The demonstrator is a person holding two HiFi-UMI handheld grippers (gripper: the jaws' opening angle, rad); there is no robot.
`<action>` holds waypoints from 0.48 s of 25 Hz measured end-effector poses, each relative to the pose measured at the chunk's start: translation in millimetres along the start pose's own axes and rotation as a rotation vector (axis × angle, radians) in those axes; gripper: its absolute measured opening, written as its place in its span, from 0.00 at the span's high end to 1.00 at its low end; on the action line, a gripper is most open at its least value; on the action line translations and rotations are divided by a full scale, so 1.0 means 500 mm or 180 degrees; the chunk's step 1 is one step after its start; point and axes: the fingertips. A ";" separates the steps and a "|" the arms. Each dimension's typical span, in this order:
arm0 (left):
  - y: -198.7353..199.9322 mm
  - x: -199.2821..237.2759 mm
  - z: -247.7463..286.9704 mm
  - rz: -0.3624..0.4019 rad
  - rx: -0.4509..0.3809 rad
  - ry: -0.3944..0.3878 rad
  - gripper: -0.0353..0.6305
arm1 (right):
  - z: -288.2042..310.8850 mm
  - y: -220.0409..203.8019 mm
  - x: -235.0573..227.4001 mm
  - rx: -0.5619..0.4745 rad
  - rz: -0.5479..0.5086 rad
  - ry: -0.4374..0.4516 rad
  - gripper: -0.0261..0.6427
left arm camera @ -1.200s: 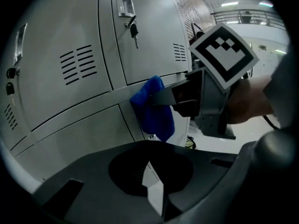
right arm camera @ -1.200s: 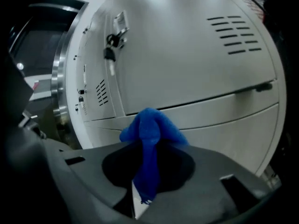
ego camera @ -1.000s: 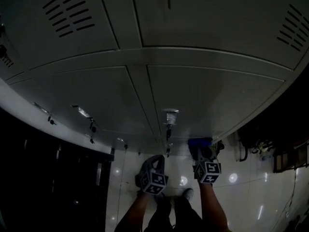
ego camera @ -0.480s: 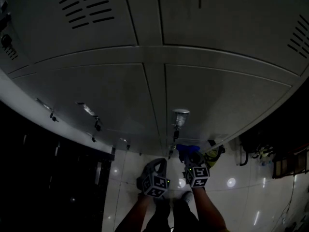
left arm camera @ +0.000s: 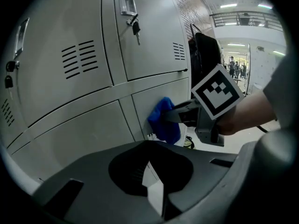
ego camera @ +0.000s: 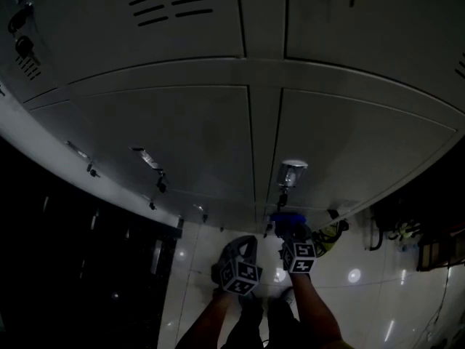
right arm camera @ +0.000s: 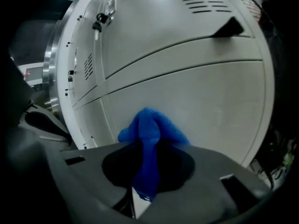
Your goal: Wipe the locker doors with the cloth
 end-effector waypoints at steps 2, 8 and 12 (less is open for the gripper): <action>0.017 -0.020 0.015 0.0026 -0.0051 -0.0084 0.94 | -0.047 0.028 -0.105 -0.0132 0.0078 -0.0334 0.86; 0.045 -0.054 0.059 0.0239 -0.0006 -0.0164 0.94 | -0.151 0.098 -0.322 -0.0318 0.0112 -0.0878 0.86; 0.037 -0.056 0.077 0.0172 -0.0023 -0.0217 0.94 | -0.116 0.062 -0.258 -0.0277 0.0289 -0.0695 0.86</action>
Point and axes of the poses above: the fingertips, and each gripper's own axes: z forward along the fingers, x to its left, y out of its top, and after that the axes turned 14 degrees about z, right-handed
